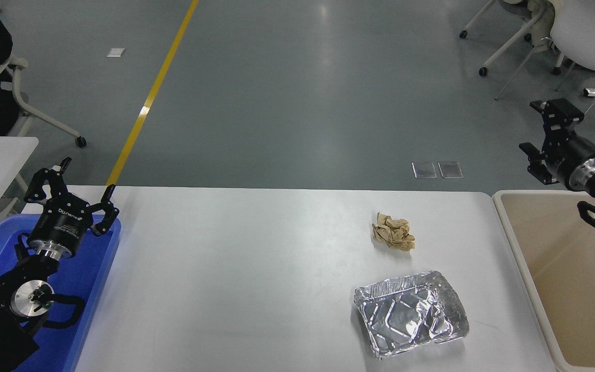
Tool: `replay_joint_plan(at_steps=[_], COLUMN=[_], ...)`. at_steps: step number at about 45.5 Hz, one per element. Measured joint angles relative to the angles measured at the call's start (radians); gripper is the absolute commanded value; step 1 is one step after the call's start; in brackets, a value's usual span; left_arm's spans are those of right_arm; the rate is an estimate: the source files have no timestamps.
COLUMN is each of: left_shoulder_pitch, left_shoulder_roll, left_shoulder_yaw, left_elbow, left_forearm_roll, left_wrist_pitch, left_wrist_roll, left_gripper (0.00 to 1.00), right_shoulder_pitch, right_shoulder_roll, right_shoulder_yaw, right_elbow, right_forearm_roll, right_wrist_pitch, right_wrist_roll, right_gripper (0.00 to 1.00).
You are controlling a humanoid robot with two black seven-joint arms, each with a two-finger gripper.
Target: Clean the table surface
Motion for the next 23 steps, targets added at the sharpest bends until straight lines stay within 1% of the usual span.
replay_joint_plan(at_steps=[10, 23], left_shoulder_pitch=[0.0, 0.0], left_shoulder_roll=[0.0, 0.0], left_shoulder_yaw=[0.0, 0.0], left_elbow=[0.0, 0.0], left_forearm_roll=[0.0, 0.0], left_wrist_pitch=[0.0, 0.0], left_wrist_roll=[0.0, 0.0], left_gripper=[1.0, 1.0], right_shoulder_pitch=[0.141, 0.245], right_shoulder_roll=[-0.036, -0.026], right_shoulder_yaw=[-0.254, -0.398], right_elbow=[0.004, 0.023], right_forearm_roll=[-0.147, -0.362], right_wrist_pitch=[0.052, 0.077], right_wrist_roll=[0.001, 0.021], right_gripper=[0.96, 0.96])
